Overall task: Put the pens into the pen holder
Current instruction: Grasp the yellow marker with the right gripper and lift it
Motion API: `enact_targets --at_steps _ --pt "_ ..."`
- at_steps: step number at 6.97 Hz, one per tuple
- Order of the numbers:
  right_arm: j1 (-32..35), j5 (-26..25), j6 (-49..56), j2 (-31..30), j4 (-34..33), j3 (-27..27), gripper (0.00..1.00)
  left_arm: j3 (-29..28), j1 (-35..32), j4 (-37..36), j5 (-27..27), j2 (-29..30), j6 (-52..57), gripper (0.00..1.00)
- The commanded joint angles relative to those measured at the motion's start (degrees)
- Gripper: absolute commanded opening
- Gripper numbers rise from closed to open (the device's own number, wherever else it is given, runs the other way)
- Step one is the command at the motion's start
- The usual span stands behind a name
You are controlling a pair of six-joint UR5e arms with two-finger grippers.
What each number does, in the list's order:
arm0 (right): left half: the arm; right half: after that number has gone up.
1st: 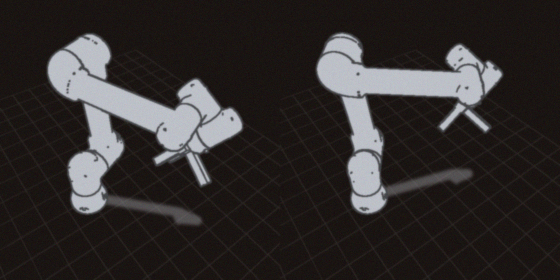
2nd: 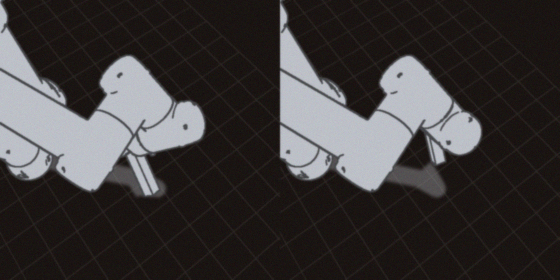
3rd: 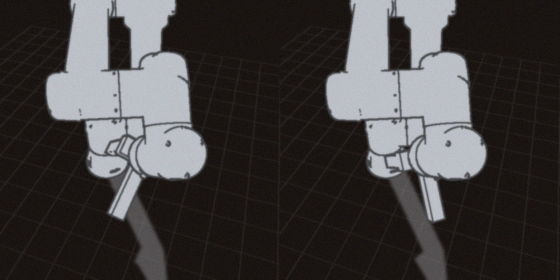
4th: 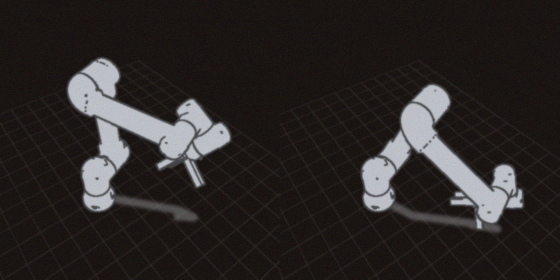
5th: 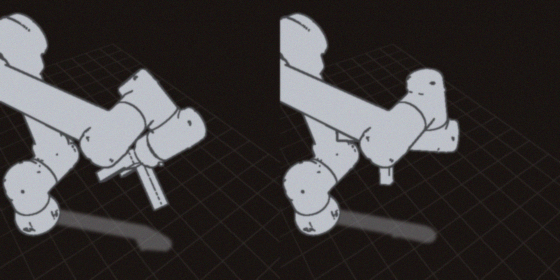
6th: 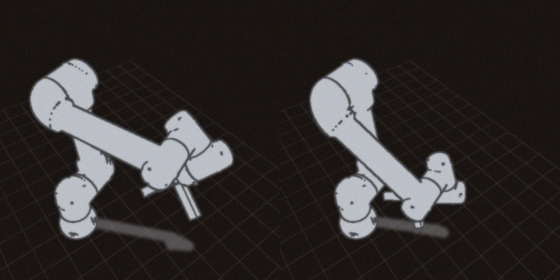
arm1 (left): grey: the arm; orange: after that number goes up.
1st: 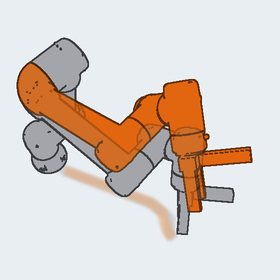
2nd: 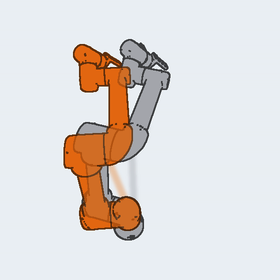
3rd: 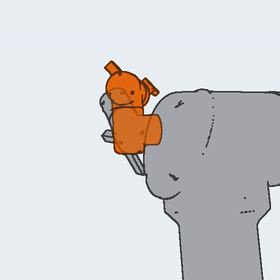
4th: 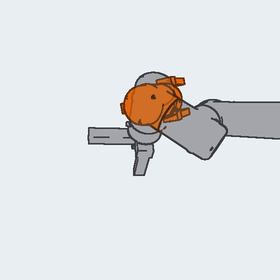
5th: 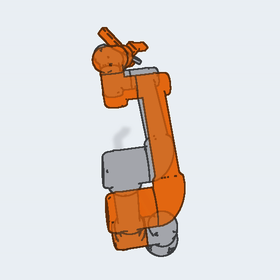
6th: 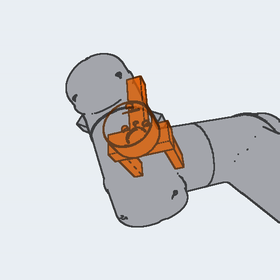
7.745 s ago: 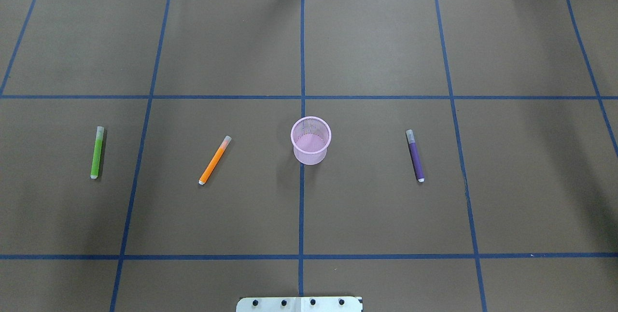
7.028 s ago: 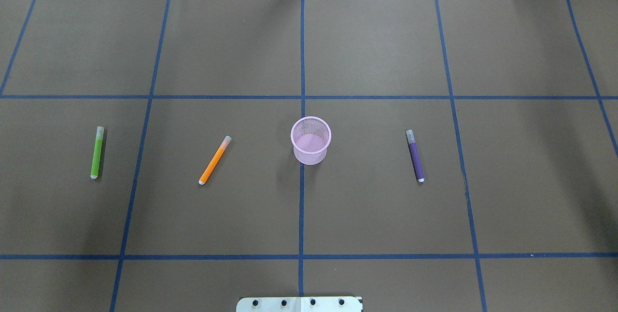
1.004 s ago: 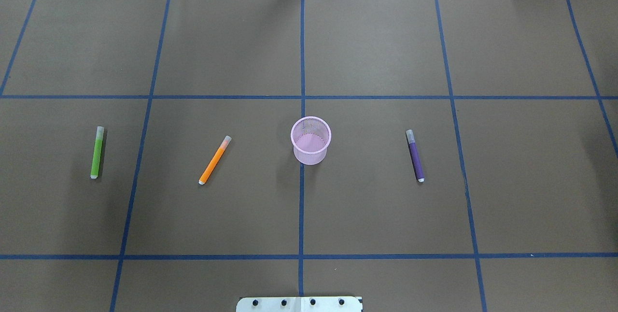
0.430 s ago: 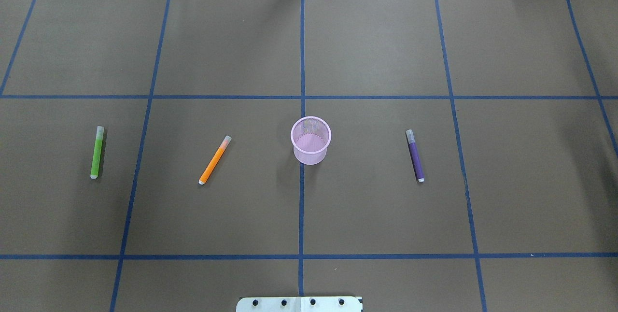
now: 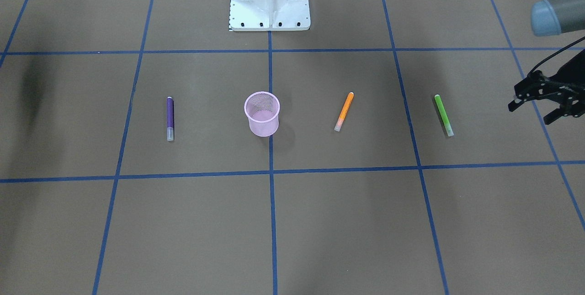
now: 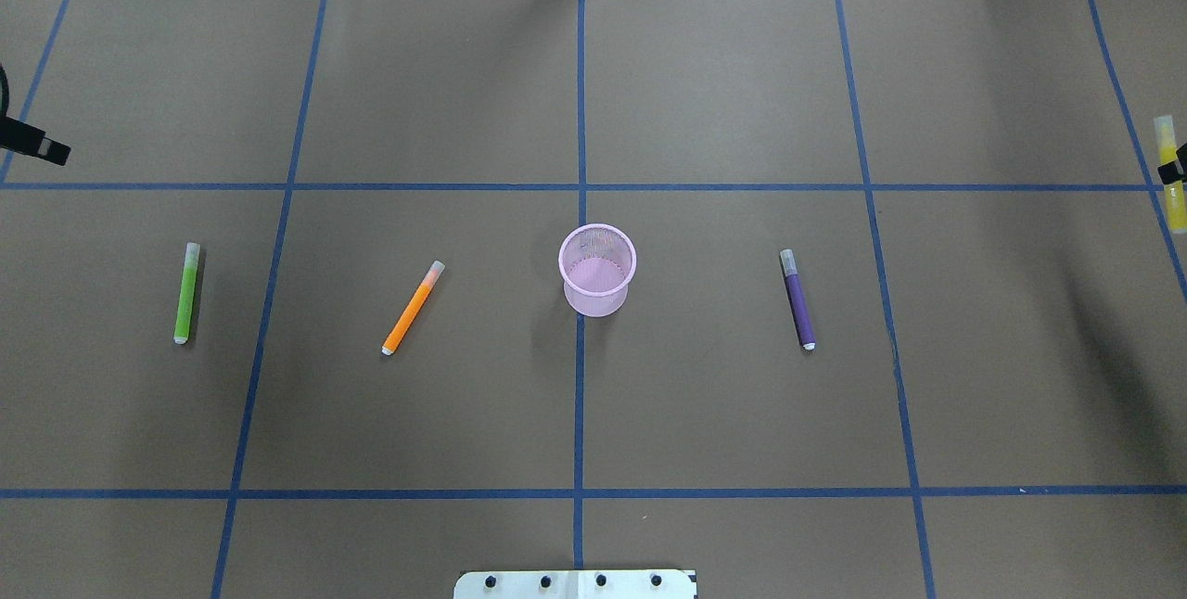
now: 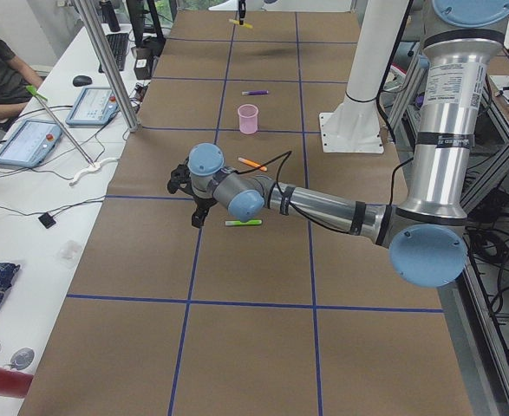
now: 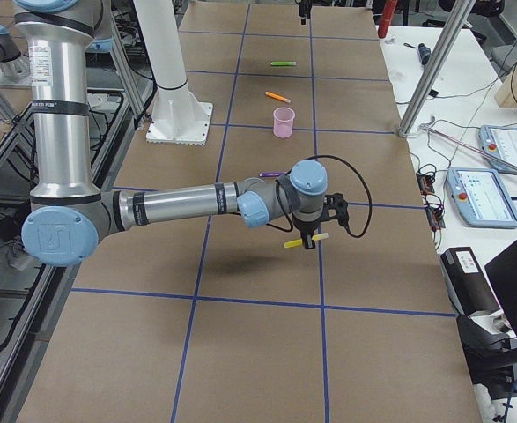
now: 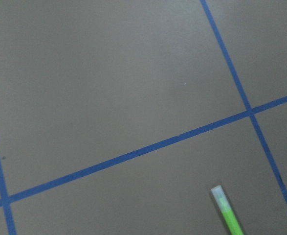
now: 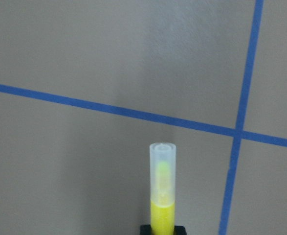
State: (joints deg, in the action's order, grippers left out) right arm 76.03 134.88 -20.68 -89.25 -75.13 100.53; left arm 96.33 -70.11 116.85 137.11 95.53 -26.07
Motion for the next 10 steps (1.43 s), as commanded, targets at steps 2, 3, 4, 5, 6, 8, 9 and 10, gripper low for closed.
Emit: enact_targets --at_steps 2,3,4,5,6,8,9,10 --pt "-12.86 -6.42 -41.14 13.08 -0.01 11.68 0.0 -1.58 4.18 0.31 -1.94 1.77 -11.11 0.99" --pt "-20.49 -17.08 -52.86 18.7 -0.01 13.62 0.0 -1.85 4.8 0.4 -2.11 1.77 -11.02 0.99" --pt "-30.14 -32.07 -62.29 22.85 -0.1 14.77 0.0 -2.02 4.8 0.4 -2.11 1.86 -11.02 0.99" --pt "-39.55 -47.36 -66.64 25.24 -0.1 14.87 0.0 -2.28 4.8 0.4 -2.11 2.29 -11.02 0.99" --pt "-46.34 -58.3 -68.69 26.83 -0.19 14.0 0.0 -2.29 4.8 0.49 -2.11 2.3 -11.02 0.99" --pt "-52.11 -70.08 -71.77 29.74 -0.1 10.13 0.0 -2.11 4.8 0.49 -2.11 2.38 -11.02 0.99" --pt "-53.25 -70.36 -72.39 30.44 -0.1 9.51 0.0 -2.11 4.8 0.49 -2.11 2.38 -11.02 0.99" --pt "-54.4 -71.5 -73.01 33.41 -0.19 5.24 0.0 -2.11 4.8 0.49 -2.11 2.38 -11.02 0.99"
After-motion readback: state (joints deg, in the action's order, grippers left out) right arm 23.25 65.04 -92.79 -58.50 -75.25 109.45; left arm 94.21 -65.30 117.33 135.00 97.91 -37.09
